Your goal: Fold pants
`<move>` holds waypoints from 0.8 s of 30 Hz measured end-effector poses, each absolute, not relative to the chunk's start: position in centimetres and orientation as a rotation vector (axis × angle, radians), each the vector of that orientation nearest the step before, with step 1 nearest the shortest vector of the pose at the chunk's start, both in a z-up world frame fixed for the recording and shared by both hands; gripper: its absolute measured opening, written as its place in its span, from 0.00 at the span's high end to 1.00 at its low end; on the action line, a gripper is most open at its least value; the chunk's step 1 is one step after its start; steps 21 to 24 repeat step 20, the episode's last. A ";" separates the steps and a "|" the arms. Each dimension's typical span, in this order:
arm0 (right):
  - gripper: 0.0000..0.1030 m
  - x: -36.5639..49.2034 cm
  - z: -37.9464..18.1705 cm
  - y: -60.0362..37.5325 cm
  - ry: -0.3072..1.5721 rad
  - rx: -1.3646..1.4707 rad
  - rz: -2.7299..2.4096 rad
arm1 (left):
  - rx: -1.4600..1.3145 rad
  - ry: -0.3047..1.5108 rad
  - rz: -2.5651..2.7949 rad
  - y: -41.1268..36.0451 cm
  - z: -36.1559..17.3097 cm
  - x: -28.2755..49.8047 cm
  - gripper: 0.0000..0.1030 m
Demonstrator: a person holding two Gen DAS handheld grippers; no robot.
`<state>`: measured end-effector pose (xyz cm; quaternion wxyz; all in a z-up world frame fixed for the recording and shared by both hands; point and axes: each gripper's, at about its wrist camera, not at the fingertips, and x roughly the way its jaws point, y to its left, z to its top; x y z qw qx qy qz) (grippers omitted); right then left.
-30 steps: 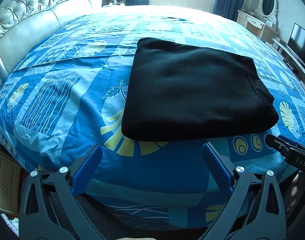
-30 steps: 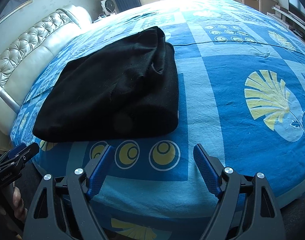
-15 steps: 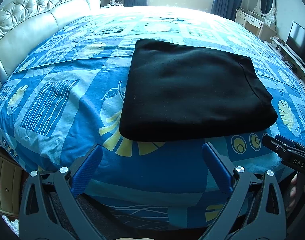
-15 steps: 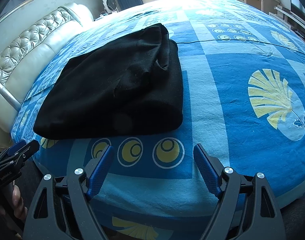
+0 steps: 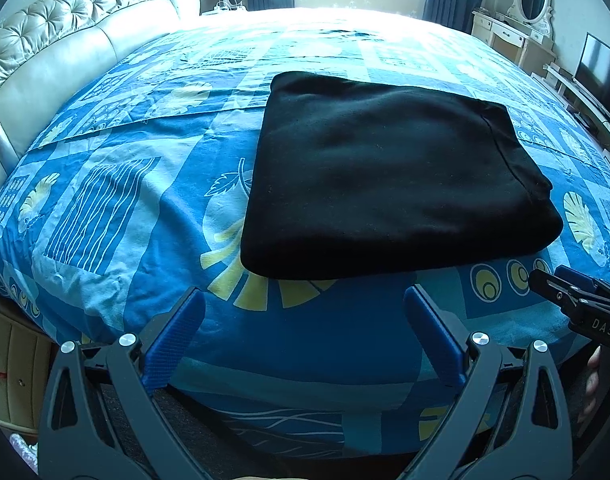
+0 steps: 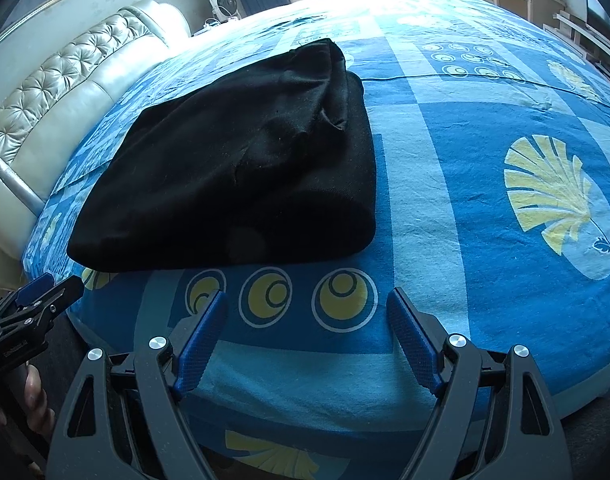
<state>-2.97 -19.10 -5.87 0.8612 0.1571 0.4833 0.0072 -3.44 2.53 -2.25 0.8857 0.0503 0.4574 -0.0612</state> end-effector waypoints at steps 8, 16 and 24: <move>0.22 -2.9 -6.0 -18.9 1.013 0.323 0.021 | 0.078 0.920 -0.223 2.5 -0.8 -3.8 0.03; 0.22 -1.9 -1.0 -20.3 0.885 0.325 0.072 | 0.041 0.804 -0.042 8.7 1.2 5.2 0.02; 0.18 2.3 1.2 -23.6 0.797 0.294 0.013 | 0.071 0.807 0.148 13.9 -0.9 14.7 0.02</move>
